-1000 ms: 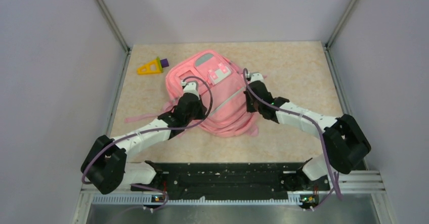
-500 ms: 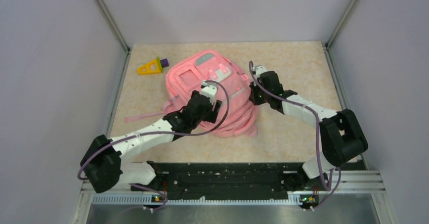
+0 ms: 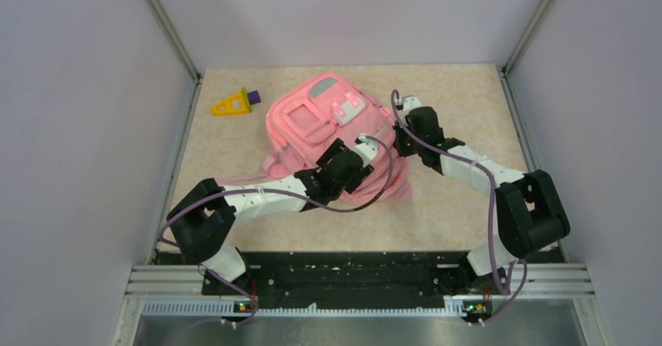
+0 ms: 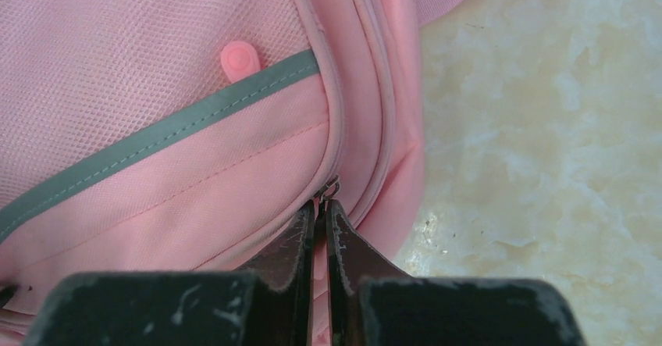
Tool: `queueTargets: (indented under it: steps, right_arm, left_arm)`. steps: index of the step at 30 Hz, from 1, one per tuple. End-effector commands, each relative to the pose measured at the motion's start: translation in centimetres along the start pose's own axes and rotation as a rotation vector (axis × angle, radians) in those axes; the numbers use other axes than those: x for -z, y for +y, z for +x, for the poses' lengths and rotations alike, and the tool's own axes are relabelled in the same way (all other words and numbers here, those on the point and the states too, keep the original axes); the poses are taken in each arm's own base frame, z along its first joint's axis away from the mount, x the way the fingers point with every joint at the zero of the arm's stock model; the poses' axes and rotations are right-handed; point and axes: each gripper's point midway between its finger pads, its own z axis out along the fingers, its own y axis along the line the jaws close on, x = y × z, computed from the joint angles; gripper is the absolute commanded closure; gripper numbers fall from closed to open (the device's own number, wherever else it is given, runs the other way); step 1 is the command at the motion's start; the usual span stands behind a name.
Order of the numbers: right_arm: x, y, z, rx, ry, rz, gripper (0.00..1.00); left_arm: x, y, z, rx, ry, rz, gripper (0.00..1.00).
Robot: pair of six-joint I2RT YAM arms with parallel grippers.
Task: Pack the student bag
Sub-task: Zip the student bag at the center of the board.
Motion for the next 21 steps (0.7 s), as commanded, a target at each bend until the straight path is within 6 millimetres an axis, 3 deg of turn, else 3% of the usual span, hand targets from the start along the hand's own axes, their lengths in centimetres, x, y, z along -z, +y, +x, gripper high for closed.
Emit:
queueTargets:
  steps: [1, 7, 10, 15, 18, 21]
  right_arm:
    - [1.1, 4.5, -2.7, 0.008, -0.094, -0.181, 1.00]
    - [0.8, 2.1, -2.7, -0.001, -0.085, -0.087, 1.00]
    - [1.1, 1.2, -3.1, -0.015, -0.099, -0.073, 1.00]
    - [1.7, 1.3, -3.2, -0.025, -0.108, -0.092, 1.00]
    - [1.6, 1.4, -3.2, -0.033, -0.109, -0.095, 1.00]
    - [1.6, 1.5, -3.2, -0.041, -0.108, -0.100, 1.00]
  left_arm:
    - [1.5, -5.1, -8.5, 0.011, -0.286, 0.190, 0.19]
    - [4.6, -6.6, -9.3, -0.007, -0.319, 0.299, 0.19]
    - [6.3, -6.2, -9.2, 0.002, -0.307, 0.328, 0.19]
    - [9.0, -5.1, -9.5, 0.016, -0.315, 0.354, 0.17]
    - [8.3, -5.2, -10.4, 0.014, -0.350, 0.337, 0.15]
    - [5.5, -5.5, -10.6, 0.016, -0.348, 0.261, 0.15]
